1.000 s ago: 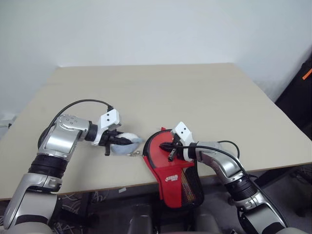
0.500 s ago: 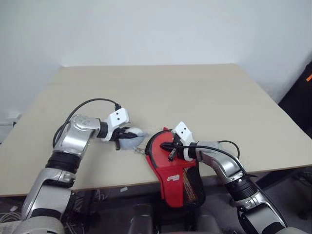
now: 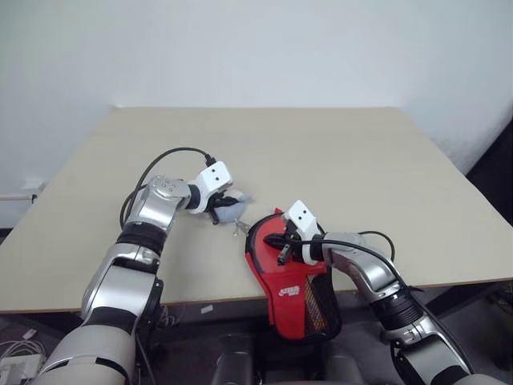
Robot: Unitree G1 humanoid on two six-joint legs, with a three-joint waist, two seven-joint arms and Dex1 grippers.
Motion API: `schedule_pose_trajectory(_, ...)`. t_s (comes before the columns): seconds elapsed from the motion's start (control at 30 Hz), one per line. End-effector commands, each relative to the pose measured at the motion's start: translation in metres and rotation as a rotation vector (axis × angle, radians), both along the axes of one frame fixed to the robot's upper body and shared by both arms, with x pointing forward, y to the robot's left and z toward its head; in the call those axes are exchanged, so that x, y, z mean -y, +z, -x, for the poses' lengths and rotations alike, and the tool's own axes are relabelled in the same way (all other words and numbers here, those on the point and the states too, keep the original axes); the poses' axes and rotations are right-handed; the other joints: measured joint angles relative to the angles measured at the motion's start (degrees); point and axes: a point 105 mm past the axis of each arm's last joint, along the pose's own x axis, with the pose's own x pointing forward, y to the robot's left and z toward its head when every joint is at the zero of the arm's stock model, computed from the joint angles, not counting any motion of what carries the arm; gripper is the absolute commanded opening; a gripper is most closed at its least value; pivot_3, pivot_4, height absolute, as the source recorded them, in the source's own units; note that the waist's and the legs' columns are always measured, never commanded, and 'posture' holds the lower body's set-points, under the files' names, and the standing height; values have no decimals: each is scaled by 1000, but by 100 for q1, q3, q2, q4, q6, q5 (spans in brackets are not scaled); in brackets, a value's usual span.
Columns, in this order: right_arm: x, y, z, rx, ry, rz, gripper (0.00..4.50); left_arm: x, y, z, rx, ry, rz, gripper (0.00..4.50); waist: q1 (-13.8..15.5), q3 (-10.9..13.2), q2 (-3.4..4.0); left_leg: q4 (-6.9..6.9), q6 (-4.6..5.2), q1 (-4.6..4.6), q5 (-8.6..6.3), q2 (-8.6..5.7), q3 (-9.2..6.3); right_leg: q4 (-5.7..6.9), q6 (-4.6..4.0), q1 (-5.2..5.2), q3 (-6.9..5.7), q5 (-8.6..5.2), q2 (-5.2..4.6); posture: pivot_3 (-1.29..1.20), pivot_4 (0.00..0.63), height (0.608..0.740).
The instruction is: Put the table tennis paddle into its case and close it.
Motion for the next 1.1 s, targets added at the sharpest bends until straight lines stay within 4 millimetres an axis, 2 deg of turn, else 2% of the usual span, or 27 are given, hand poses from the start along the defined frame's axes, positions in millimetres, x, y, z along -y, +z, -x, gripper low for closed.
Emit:
schedule_pose_trajectory(0.03,1,-10,2,-32,5,29,0,7,38,-24,152,80,19,356,-20,0,-1,3,5,-3,0,1,-3,1,0,-1,-4,0,0,0,0,654)
schedule_pose_trajectory(0.2,1,-9,2,-29,8,30,0,24,49,-38,221,139,49,356,-73,0,-2,11,38,-12,-6,6,-4,3,1,-5,-10,0,5,0,0,654)
schedule_pose_trajectory(0.33,1,-9,2,-28,10,30,0,54,60,-44,285,133,85,356,-97,1,-3,17,47,-25,-1,8,-11,3,1,-8,-21,0,6,0,0,654)
schedule_pose_trajectory(0.53,2,-9,2,-26,5,32,0,93,63,-41,324,66,131,356,-104,1,-3,28,50,-36,-3,5,-26,3,1,-9,-32,1,4,0,0,654)
schedule_pose_trajectory(0.67,5,-8,2,-25,-3,31,0,127,56,-23,273,-109,199,356,-108,1,-3,36,52,-46,-3,4,-36,3,1,-10,-40,1,4,0,0,654)
schedule_pose_trajectory(0.83,10,-2,4,-14,-4,30,0,149,45,8,197,-372,244,356,-119,1,1,46,52,-69,-3,3,-49,3,1,-18,-49,1,3,0,0,654)
schedule_pose_trajectory(0.93,18,8,14,5,35,40,0,149,35,24,152,-474,240,356,-111,1,3,47,53,-70,-3,-3,-58,2,1,-19,-51,1,0,0,0,654)
schedule_pose_trajectory(1.1,33,30,29,25,82,41,0,144,26,32,120,-506,233,356,-115,2,4,60,61,-77,-8,-3,-79,0,1,-14,-62,0,-1,0,0,654)
